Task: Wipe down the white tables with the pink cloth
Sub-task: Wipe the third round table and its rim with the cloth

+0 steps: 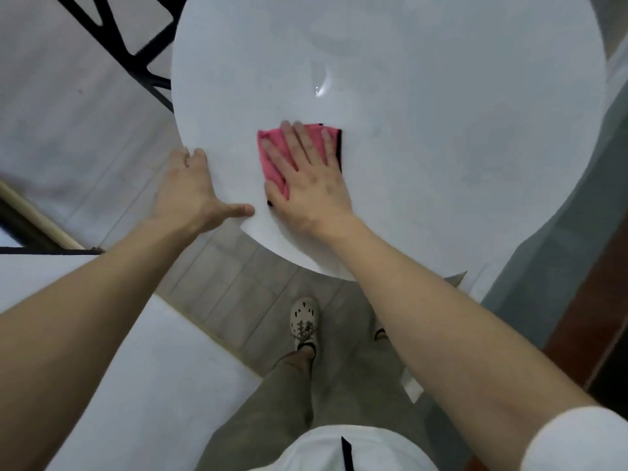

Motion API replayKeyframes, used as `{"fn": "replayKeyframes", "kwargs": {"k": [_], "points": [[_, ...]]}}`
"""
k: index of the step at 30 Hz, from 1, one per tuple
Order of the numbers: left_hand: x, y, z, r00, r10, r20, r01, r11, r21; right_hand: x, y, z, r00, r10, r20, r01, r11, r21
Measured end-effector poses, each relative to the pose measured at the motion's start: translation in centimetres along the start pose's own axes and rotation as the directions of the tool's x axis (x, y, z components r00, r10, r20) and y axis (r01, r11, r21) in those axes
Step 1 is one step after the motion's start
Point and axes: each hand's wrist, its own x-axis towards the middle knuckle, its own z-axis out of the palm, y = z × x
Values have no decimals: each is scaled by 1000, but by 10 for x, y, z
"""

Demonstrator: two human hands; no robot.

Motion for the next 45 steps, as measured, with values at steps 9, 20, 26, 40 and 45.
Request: {"fn": "replayKeyframes", "kwargs": {"k": [9, 20, 26, 40, 45], "points": [[-1, -1, 7, 999, -34, 18, 35, 995, -96, -100, 122, -23, 996, 80, 29, -77, 992, -96], [-31, 15, 23, 874, -480, 75, 459, 764, -454, 48, 58, -8, 619, -775, 131, 782, 624, 0], [-73, 59, 61, 675, -734, 71, 578, 466, -670, 159, 102, -28, 144, -948, 285, 981, 173, 82], [-90, 52, 93, 710, -660, 246, 554, 307, -774, 246, -10, -14, 365, -904, 223, 927, 376, 6], [-88, 55, 100, 682, -667, 300, 511, 140, -848, 145, -17, 0, 150, -972, 180, 981, 169, 94]]}}
